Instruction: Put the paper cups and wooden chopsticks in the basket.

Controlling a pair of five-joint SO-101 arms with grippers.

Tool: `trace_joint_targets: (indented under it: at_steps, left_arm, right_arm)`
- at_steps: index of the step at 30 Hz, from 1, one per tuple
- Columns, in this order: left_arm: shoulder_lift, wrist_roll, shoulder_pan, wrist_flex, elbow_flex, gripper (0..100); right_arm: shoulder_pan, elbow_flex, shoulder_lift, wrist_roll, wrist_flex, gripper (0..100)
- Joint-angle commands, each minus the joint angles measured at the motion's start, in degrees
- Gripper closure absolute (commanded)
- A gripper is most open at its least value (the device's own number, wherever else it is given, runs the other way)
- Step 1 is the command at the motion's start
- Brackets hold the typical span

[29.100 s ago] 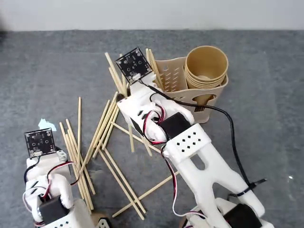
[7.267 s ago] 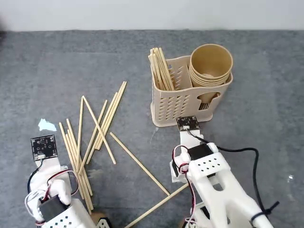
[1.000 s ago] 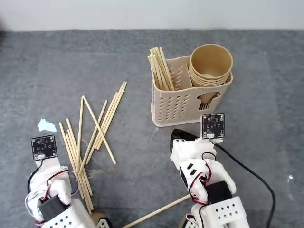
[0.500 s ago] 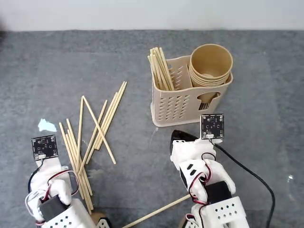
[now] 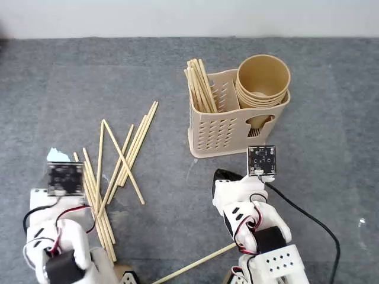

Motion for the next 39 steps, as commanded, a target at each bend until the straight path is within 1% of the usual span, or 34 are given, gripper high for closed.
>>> trace_joint_targets:
  at_steps: [1,3,5,9,14,18,20,22,24,30,34,39]
  left_arm:
    - [0.0,-1.5,4.5,-1.4,-6.4,98]
    - [3.7,-1.4,5.0,-1.3,-8.8,96]
    - [10.8,-1.4,5.1,-1.3,-12.1,95]
    - [30.8,-1.4,5.4,0.2,-22.5,95]
    - [54.7,-1.5,8.4,4.7,-38.5,95]
    - [70.2,-1.6,11.2,7.1,-49.9,94]
    - [77.1,-1.6,12.0,7.1,-54.5,91]
    - [83.7,-1.4,12.5,7.1,-58.8,86]
    - [89.8,-1.4,12.7,7.1,-62.5,84]
    - [106.6,-1.4,12.7,7.0,-72.7,84]
    - [115.2,-1.2,12.9,7.0,-79.0,84]
    - [122.6,1.7,12.9,7.0,-85.0,83]
  right_arm:
    - [0.7,-0.3,-1.1,-0.6,-0.2,98.7]
    - [0.7,-0.3,-1.1,-0.6,-0.2,98.7]
    - [0.7,-0.3,-1.1,-0.6,-0.2,98.7]
    - [0.7,-0.3,-1.1,-0.6,-0.2,98.7]
    - [0.7,-0.3,-1.1,-0.6,0.0,98.7]
    - [0.7,-0.3,-1.1,-0.6,0.0,98.7]
    - [0.7,-0.3,-1.1,-0.5,0.1,98.7]
    - [0.7,-0.2,-1.1,-0.5,0.1,98.7]
    - [0.7,-0.2,-1.1,-0.4,0.2,98.7]
    - [0.7,-0.2,-1.1,-0.4,0.2,98.7]
    - [0.6,-0.2,-1.1,-0.4,0.2,98.7]
    - [0.3,1.0,-1.2,-0.4,-0.3,98.6]
